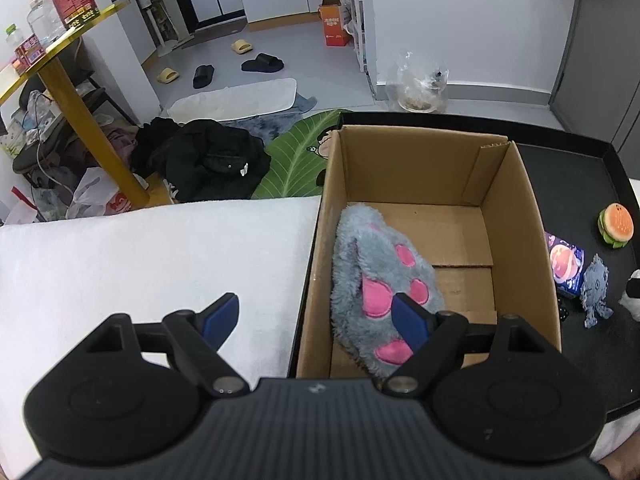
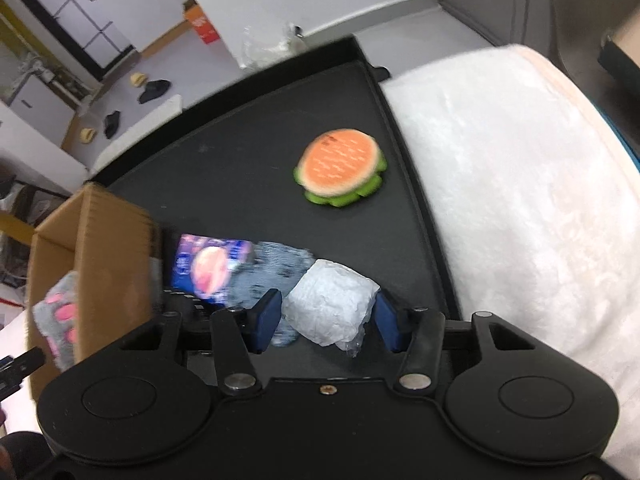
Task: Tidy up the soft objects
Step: 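Move the right gripper to the white pouch and close on it, then carry the white pouch into the box and open the right gripper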
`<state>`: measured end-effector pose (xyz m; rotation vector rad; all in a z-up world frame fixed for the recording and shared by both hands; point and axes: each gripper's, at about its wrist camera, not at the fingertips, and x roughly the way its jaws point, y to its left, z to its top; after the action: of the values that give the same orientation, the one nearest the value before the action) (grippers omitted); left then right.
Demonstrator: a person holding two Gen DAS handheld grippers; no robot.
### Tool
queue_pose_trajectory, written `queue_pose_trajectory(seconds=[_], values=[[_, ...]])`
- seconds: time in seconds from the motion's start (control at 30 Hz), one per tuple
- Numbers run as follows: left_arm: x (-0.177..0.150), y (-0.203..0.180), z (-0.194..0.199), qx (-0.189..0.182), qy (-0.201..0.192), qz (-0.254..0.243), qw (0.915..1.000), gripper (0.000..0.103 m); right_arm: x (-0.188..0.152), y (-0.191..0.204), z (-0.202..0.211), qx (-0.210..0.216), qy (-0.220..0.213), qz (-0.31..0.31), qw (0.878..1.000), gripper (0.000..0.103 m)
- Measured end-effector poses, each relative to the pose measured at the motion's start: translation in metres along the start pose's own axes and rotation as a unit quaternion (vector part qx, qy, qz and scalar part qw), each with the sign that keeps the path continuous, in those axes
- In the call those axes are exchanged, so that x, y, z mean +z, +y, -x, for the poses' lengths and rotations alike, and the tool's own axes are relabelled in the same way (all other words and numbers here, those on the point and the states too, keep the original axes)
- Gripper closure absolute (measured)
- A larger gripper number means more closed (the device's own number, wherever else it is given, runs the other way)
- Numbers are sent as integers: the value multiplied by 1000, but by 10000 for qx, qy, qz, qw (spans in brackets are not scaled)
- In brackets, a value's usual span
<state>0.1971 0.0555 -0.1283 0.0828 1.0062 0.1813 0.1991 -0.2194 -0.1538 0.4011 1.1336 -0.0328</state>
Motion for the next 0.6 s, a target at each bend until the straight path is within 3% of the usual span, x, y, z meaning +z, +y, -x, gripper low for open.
queue_pose_trajectory(seconds=[0.27,0.37,0.6], values=[[-1,7,3,12,-24,172,9998,21,6,19,22,267,-209,221,9992,53],[3,11,4,-151,52,176,9997,21,9,26,26,338,-252,253,9988,53],[14,23,8,-166,127,-121,9997,24,9,56,40,583,-371,428,9967,53]])
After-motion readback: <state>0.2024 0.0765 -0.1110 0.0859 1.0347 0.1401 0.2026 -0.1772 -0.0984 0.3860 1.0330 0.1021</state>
